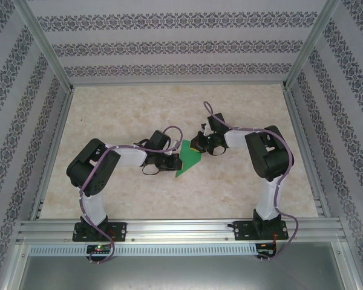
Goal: Fold a paper plane with a square sheet of paper (pick it up from the middle)
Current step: Fourth fold the wing at the center of the table.
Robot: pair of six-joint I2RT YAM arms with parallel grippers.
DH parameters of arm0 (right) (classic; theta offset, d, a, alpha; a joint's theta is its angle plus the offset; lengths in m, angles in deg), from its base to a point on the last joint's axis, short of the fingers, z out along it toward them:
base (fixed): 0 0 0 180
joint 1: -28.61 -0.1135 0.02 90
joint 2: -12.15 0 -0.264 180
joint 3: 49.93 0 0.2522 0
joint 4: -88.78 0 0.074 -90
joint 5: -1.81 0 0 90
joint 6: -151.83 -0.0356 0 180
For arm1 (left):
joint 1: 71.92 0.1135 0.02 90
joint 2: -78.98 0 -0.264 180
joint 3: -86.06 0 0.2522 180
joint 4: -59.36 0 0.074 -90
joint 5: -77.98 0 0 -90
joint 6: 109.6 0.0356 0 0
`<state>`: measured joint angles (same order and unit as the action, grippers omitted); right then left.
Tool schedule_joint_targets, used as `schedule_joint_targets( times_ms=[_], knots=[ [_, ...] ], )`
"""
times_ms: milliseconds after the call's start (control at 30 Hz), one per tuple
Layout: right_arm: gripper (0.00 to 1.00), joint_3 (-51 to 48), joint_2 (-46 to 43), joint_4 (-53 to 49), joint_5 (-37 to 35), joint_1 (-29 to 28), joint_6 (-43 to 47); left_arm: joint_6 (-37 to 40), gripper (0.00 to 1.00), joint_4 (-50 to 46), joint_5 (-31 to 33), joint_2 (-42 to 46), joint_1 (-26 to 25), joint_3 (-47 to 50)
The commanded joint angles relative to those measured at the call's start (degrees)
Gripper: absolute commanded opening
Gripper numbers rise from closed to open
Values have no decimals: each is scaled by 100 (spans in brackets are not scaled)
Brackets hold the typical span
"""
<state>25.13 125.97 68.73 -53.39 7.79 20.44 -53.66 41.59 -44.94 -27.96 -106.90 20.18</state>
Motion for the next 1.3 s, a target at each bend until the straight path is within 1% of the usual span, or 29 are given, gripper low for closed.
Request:
schedule_joint_targets(
  times_ms=[0, 233, 600, 700, 867, 967, 1067, 1267],
  knots=[
    [7, 201, 281, 174, -897, 294, 173, 215, 0, -1199, 785, -472, 11, 430],
    [8, 301, 354, 181, -840, 459, 222, 214, 0, -1194, 762, -495, 12, 423],
    [10, 690, 414, -205, -737, 675, 478, 243, 0, -1216, 752, -504, 16, 384],
    [10, 717, 237, -264, -632, 673, 499, 226, 0, -1209, 735, -520, 11, 374],
    [13, 580, -501, -426, -551, 647, 561, 250, 0, -1246, 742, -518, 10, 336],
    [14, 358, -890, -408, -548, 561, 545, 243, 0, -1256, 722, -518, 10, 306],
    [12, 88, -1069, -225, -361, 379, 385, 269, 0, -1294, 725, -499, 10, 275],
    [6, -373, -925, 487, -125, -217, -68, 279, 0, -1287, 718, -488, 1, 264]
  ],
)
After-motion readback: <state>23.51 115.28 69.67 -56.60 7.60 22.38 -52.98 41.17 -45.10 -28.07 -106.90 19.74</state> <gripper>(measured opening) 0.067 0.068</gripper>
